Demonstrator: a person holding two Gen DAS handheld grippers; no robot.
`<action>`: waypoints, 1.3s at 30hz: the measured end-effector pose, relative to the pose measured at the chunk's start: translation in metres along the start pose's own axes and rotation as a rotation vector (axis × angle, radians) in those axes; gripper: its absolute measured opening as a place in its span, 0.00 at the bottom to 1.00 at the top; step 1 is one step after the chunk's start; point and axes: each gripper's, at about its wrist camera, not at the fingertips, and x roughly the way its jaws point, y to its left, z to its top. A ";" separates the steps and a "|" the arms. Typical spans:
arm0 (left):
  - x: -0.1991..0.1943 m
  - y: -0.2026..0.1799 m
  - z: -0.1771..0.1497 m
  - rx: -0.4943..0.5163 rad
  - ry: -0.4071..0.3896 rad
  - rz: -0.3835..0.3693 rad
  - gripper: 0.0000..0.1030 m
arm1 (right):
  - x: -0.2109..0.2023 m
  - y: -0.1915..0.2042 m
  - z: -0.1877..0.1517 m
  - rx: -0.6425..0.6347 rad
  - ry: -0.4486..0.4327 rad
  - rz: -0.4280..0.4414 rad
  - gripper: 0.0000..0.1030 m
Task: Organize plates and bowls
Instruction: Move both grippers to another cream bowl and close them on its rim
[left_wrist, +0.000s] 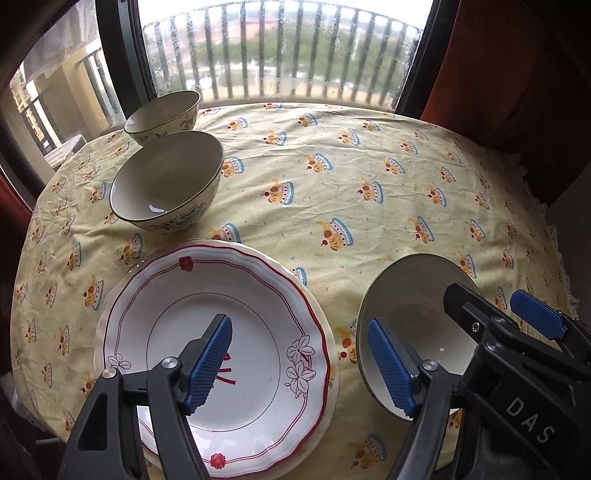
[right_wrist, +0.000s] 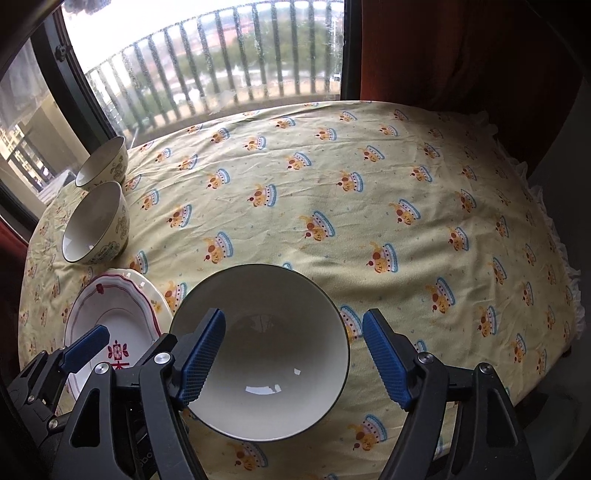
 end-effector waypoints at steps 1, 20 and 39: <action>-0.001 0.005 0.003 -0.005 -0.005 0.004 0.78 | -0.002 0.004 0.002 -0.004 -0.006 -0.001 0.77; -0.022 0.105 0.059 -0.019 -0.092 0.074 0.81 | -0.009 0.109 0.051 -0.048 -0.081 0.054 0.77; -0.005 0.164 0.115 -0.013 -0.165 0.113 0.76 | 0.013 0.183 0.103 -0.049 -0.133 0.059 0.77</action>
